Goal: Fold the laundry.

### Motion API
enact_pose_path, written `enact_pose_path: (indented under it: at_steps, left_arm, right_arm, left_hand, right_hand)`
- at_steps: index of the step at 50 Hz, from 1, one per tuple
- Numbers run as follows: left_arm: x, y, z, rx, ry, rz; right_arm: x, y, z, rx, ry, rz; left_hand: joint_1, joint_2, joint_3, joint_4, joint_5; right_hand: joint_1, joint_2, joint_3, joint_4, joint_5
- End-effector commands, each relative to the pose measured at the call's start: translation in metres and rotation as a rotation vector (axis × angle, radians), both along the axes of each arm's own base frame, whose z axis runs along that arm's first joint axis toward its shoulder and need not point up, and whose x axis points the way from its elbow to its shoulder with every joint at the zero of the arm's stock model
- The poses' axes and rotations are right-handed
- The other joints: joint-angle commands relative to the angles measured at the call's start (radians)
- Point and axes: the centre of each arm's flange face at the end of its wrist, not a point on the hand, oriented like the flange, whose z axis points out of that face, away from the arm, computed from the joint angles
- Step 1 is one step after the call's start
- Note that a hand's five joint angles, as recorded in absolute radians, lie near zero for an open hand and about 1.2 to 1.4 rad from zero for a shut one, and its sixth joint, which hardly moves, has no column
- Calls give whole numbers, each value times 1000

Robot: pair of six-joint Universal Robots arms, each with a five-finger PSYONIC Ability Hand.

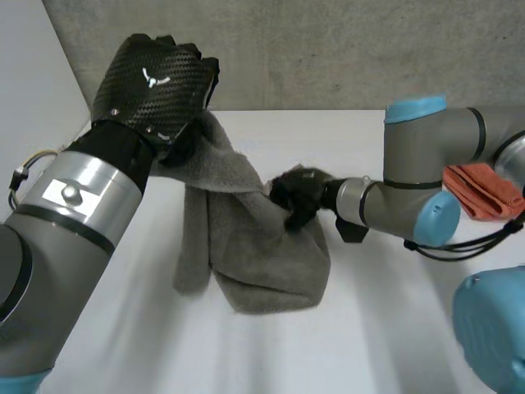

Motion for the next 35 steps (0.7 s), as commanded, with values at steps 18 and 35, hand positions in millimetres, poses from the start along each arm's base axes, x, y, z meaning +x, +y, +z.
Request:
enact_pose_path:
  at_steps: [18,35]
  left_arm:
    - [4,-116,92,-372,217,164]
    - [-3,-102,-77,48,-52,74]
  right_arm:
    - [-34,-4,201,-779,-192,-323]
    - [-67,136,36,-404,471,125]
  left_hand:
    - [264,197,203,195,245]
    - [264,197,203,195,245]
  right_hand:
    - [508,417,434,430,455]
    - [-536,-627,-610,-614,-589]
